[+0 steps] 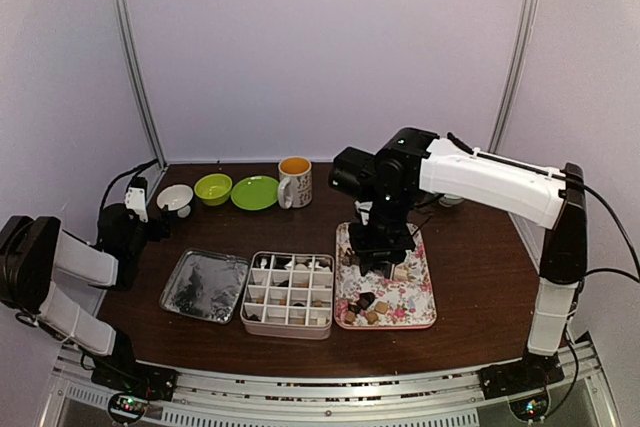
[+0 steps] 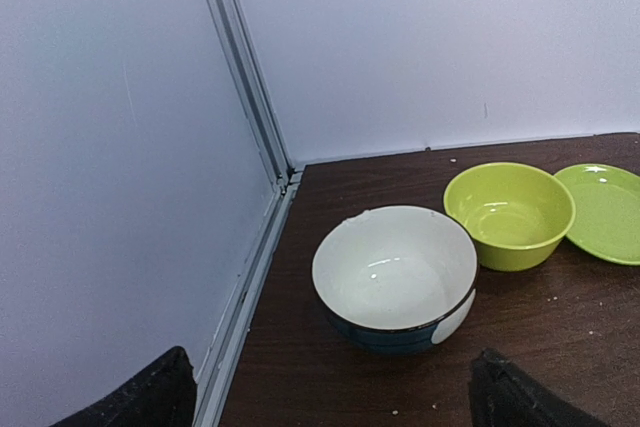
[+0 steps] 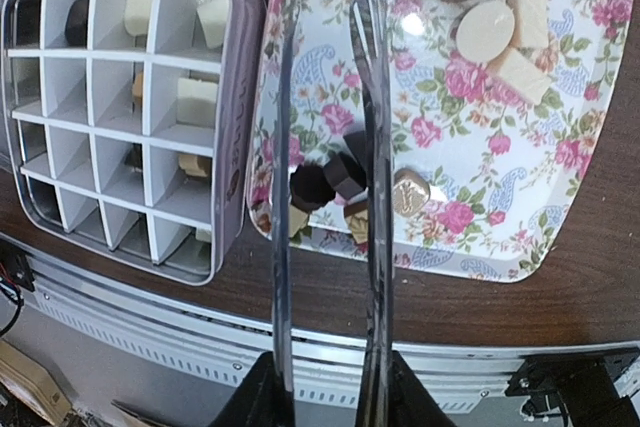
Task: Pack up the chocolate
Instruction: Pick up the fake chocolate from the plate.
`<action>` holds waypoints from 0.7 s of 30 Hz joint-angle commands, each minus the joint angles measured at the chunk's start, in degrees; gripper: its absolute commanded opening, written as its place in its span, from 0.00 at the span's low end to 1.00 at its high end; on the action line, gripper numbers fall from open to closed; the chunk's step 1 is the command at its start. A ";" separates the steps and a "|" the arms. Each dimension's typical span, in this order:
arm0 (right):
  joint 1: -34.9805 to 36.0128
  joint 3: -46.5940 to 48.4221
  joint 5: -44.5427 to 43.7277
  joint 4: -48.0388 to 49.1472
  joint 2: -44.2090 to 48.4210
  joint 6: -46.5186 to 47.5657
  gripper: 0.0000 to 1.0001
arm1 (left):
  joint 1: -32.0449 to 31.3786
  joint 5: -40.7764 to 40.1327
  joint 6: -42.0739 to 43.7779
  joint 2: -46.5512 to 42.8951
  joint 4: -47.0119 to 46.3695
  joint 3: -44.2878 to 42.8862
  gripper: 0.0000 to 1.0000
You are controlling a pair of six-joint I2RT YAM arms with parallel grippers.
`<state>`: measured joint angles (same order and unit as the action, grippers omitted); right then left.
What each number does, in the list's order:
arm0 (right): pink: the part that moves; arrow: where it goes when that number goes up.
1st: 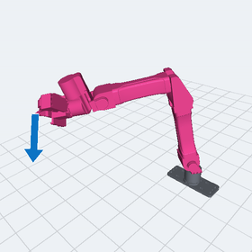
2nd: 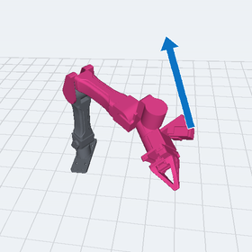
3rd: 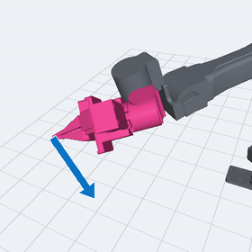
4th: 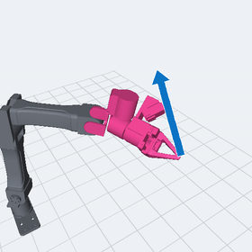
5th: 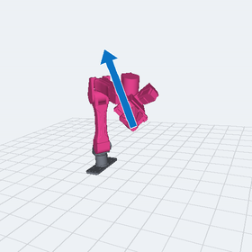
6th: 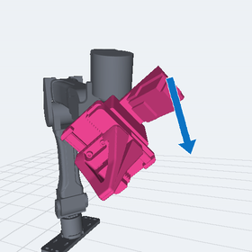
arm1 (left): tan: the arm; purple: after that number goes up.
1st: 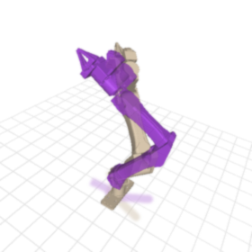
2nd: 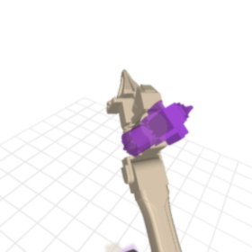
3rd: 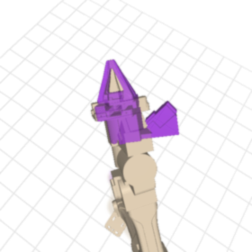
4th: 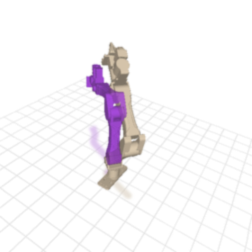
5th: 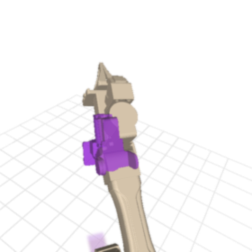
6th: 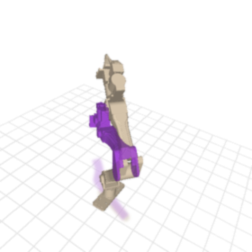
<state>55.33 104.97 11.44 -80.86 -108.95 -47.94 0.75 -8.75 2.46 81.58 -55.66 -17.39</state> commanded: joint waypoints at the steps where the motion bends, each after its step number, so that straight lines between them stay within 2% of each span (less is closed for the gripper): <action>1: -1.76 0.48 -7.65 5.28 0.86 -1.65 0.35 | 0.38 -0.04 -0.41 0.07 -2.96 -1.32 0.98; 14: -4.45 0.98 -7.95 7.65 -2.79 4.29 0.43 | 0.39 -0.03 -0.35 0.00 -2.96 -1.25 0.98; 21: -4.72 3.42 -7.11 4.93 -6.06 7.72 0.43 | 0.39 0.02 -0.35 0.07 -2.93 -1.28 0.98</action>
<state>50.96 105.47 5.10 -74.06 -113.47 -42.94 0.75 -8.75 2.46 81.58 -55.66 -17.39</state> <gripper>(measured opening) 0.429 0.978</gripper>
